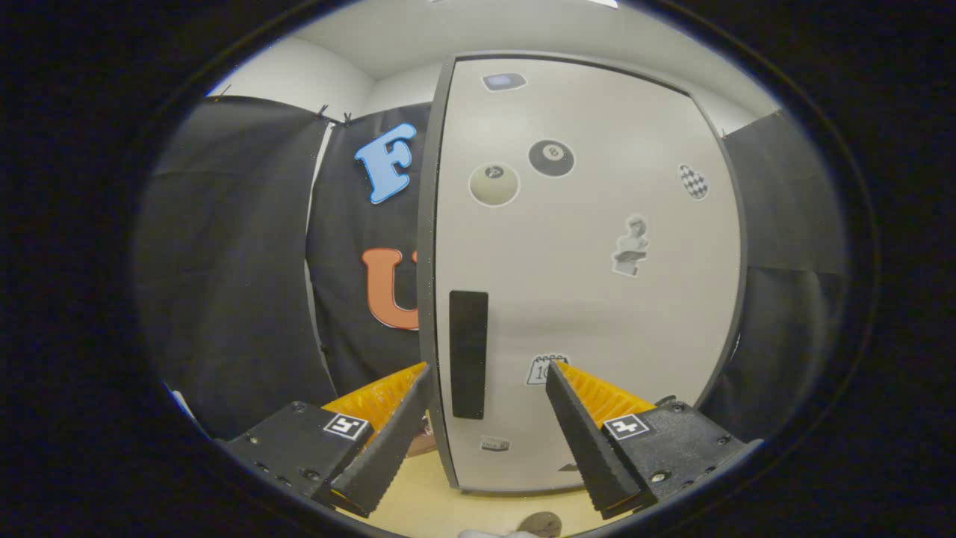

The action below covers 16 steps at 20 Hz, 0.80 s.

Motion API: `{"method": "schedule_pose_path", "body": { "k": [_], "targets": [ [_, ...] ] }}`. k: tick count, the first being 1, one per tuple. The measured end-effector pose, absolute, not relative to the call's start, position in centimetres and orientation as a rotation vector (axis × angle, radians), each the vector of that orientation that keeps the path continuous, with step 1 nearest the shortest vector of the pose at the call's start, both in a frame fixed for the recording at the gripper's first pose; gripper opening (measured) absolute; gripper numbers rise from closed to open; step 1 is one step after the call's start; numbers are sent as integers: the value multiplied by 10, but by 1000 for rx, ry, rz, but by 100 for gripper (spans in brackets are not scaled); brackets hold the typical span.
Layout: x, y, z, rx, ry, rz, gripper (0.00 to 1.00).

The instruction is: Open the shoe cabinet door, grab the shoes and put them into the shoe cabinet, then close the shoe cabinet door.

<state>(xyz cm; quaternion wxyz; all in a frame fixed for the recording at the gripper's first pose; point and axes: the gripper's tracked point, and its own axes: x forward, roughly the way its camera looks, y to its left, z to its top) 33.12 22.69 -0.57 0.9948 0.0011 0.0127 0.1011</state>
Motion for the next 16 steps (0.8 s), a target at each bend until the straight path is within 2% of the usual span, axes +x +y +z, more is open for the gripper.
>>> {"method": "schedule_pose_path", "body": {
  "k": [3,5,8,12,16],
  "targets": [
    [367,238,-16,34,75,212,99],
    [381,238,-17,69,59,194,92],
    [376,252,-17,26,47,230,60],
    [377,249,-19,11,63,141,39],
    [375,248,-19,19,85,168,36]
  ]
}}
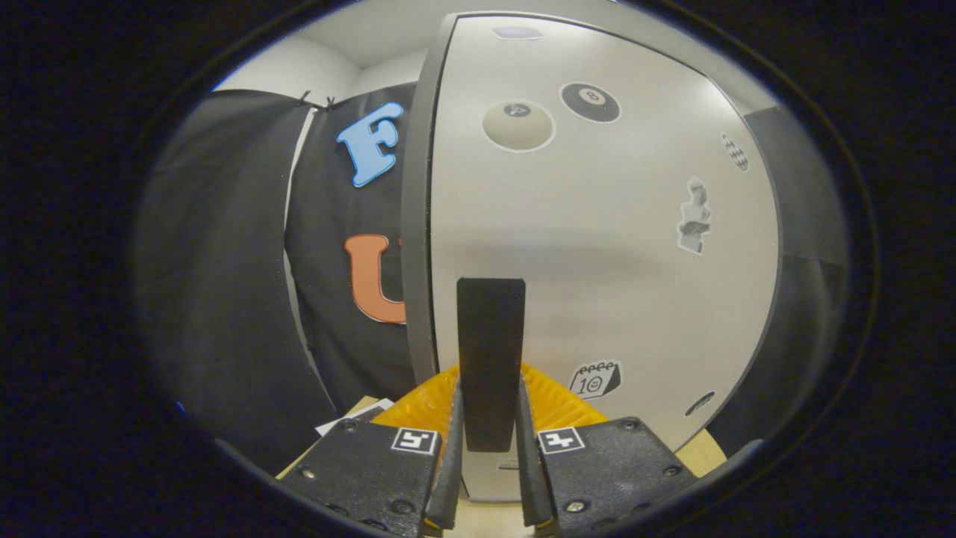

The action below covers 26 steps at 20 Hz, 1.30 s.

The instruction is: Open the shoe cabinet door, grab the shoes and put them into the shoe cabinet, then close the shoe cabinet door.

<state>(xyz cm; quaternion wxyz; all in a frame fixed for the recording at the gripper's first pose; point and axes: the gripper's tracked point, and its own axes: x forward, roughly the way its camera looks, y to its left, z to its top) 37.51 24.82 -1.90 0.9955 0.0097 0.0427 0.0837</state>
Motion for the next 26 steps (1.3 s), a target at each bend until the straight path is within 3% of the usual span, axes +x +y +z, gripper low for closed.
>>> {"method": "schedule_pose_path", "body": {
  "k": [5,12,26],
  "targets": [
    [361,245,-22,30,99,223,32],
    [278,210,-30,19,91,273,27],
    [135,58,-39,19,58,82,21]
  ]
}}
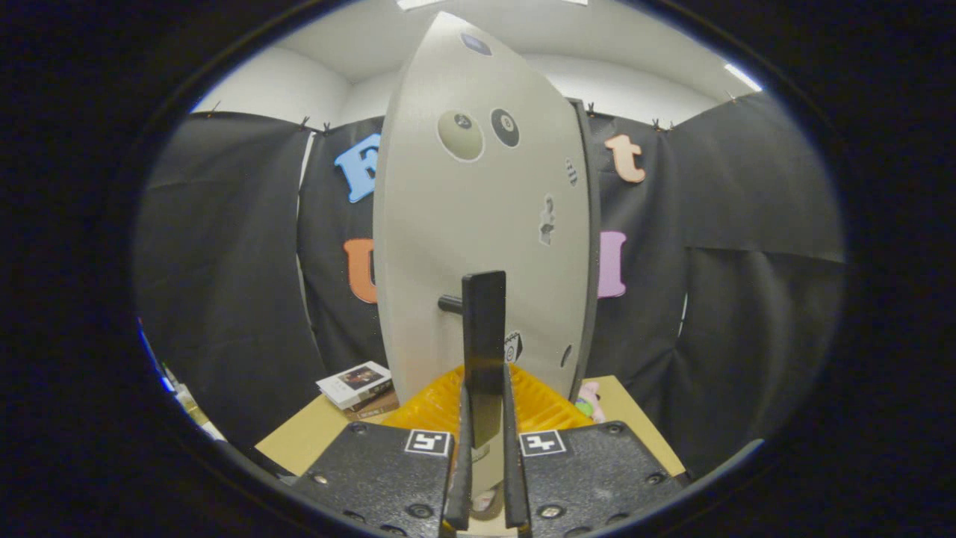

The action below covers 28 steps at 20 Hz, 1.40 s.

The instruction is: Open the shoe cabinet door, grab the shoes and put them into the shoe cabinet, then close the shoe cabinet door.

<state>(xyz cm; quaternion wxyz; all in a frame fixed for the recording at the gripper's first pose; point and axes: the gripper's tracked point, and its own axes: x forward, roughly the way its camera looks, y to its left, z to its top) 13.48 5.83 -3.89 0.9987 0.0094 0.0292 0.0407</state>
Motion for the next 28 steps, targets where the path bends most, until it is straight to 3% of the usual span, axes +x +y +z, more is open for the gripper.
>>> {"method": "schedule_pose_path", "body": {
  "k": [13,28],
  "targets": [
    [107,-86,-44,-25,68,44,4],
    [121,-144,-45,41,95,81,4]
  ]
}}
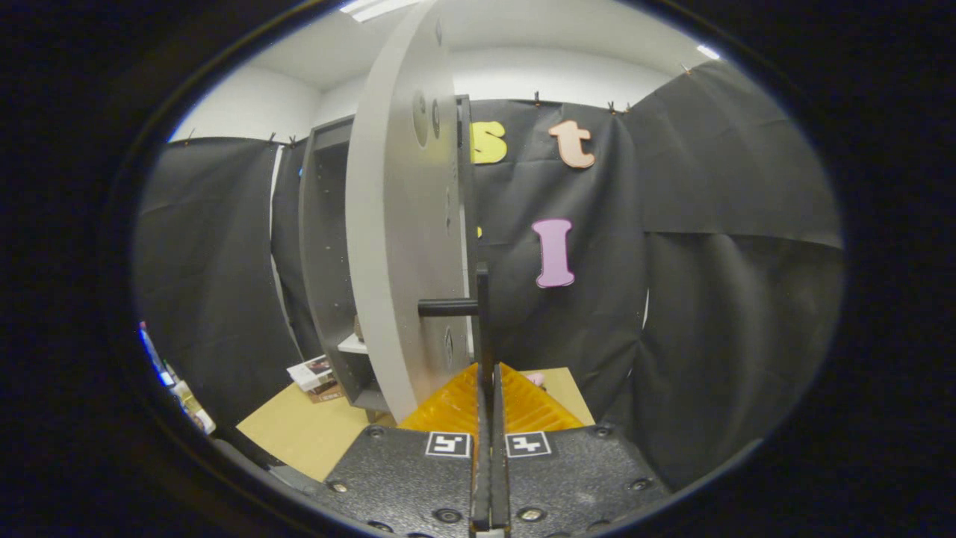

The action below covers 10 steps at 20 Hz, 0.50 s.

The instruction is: Open the shoe cabinet door, grab the shoes and put them into the shoe cabinet, then close the shoe cabinet door.

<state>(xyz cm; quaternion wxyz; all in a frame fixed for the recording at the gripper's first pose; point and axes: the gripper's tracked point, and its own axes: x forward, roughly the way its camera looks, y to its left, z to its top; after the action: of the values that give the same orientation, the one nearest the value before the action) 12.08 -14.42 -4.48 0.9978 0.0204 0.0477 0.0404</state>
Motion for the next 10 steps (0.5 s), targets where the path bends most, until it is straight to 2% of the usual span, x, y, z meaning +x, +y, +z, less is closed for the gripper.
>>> {"method": "schedule_pose_path", "body": {
  "k": [3,5,8,10],
  "targets": [
    [116,-144,-45,54,97,63,5],
    [115,-155,-45,54,94,50,13],
    [114,-169,-45,51,94,31,49],
    [107,-178,-41,60,82,-2,60]
  ]
}}
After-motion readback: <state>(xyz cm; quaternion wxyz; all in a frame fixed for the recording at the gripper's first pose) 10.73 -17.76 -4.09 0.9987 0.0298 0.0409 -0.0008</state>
